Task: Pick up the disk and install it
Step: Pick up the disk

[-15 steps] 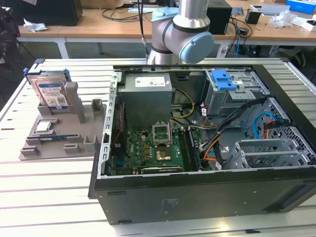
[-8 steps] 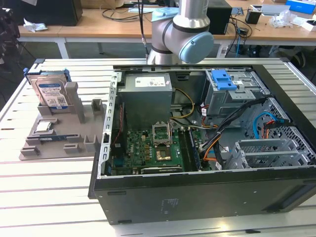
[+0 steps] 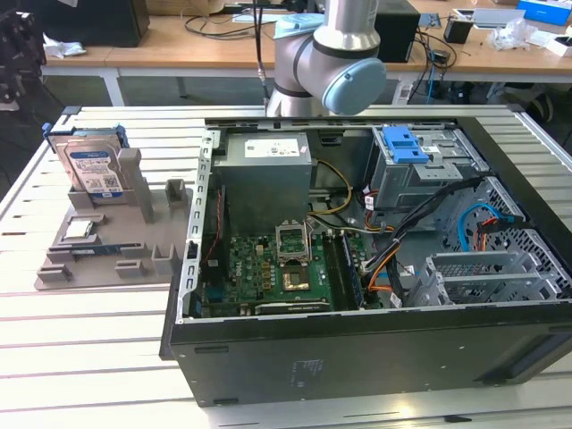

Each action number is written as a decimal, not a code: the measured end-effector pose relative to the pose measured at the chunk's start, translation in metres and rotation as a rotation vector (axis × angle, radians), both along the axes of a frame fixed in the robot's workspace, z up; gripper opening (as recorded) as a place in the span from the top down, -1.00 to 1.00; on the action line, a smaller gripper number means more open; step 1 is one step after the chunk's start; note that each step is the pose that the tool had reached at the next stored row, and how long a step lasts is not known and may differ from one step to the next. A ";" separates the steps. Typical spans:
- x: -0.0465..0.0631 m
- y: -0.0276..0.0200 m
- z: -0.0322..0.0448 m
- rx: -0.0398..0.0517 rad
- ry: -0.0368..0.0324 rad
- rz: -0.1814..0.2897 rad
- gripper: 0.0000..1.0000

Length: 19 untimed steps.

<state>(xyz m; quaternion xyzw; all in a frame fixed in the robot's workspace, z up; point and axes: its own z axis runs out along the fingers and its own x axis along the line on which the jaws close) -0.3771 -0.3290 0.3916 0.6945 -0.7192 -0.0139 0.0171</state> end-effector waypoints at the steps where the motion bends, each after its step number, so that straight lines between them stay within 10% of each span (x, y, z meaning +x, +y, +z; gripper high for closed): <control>1: 0.001 0.0010 -0.0001 0.0001 -0.0001 0.000 -0.08; 19: 0.014 0.0326 -0.0044 -0.0005 0.0002 0.000 -0.08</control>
